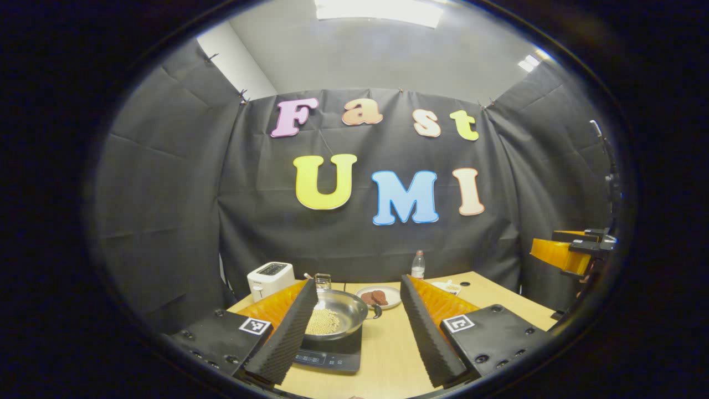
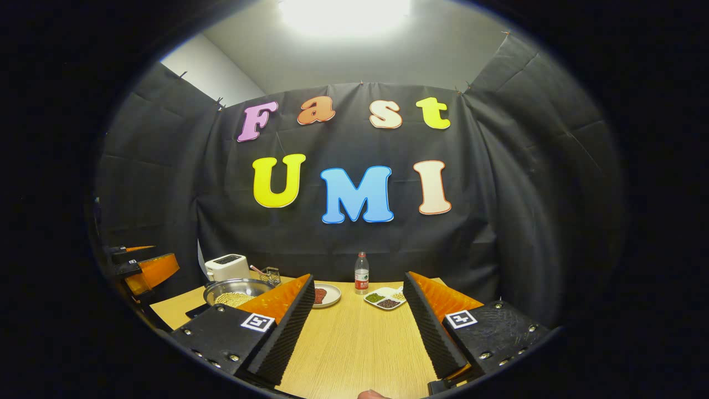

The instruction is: First push the handle of the pot to place it horizontally, then grasp the pot with both hands and set it on the induction cooktop.

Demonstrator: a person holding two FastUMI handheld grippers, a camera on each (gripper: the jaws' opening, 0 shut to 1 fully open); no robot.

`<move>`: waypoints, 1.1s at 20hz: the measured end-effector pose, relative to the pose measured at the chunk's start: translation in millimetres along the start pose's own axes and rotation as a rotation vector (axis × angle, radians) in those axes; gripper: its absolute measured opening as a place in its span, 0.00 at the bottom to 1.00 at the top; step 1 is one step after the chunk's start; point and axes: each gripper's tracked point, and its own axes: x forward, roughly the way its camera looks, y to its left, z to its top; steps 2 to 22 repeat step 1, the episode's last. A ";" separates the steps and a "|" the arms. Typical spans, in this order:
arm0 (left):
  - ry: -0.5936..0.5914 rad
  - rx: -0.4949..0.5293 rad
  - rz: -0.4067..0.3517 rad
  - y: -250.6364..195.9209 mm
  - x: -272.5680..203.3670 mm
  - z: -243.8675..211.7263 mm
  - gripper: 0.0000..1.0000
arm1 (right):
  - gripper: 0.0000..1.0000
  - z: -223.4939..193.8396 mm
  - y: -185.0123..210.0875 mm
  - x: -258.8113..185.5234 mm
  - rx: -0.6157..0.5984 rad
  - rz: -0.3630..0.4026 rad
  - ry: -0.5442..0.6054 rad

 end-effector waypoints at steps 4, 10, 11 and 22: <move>-0.001 -0.004 -0.001 1.0 1.0 -0.2 0.94 | 0.96 -1.1 0.0 2.3 -0.001 -0.003 0.008; -0.001 -0.004 -0.001 1.0 1.0 -0.2 0.94 | 0.96 -1.1 0.0 2.3 -0.001 -0.003 0.008; -0.001 -0.004 -0.001 1.0 1.0 -0.2 0.94 | 0.96 -1.1 0.0 2.3 -0.001 -0.003 0.008; -0.001 -0.004 -0.001 1.0 1.0 -0.2 0.94 | 0.96 -1.1 0.0 2.3 -0.001 -0.003 0.008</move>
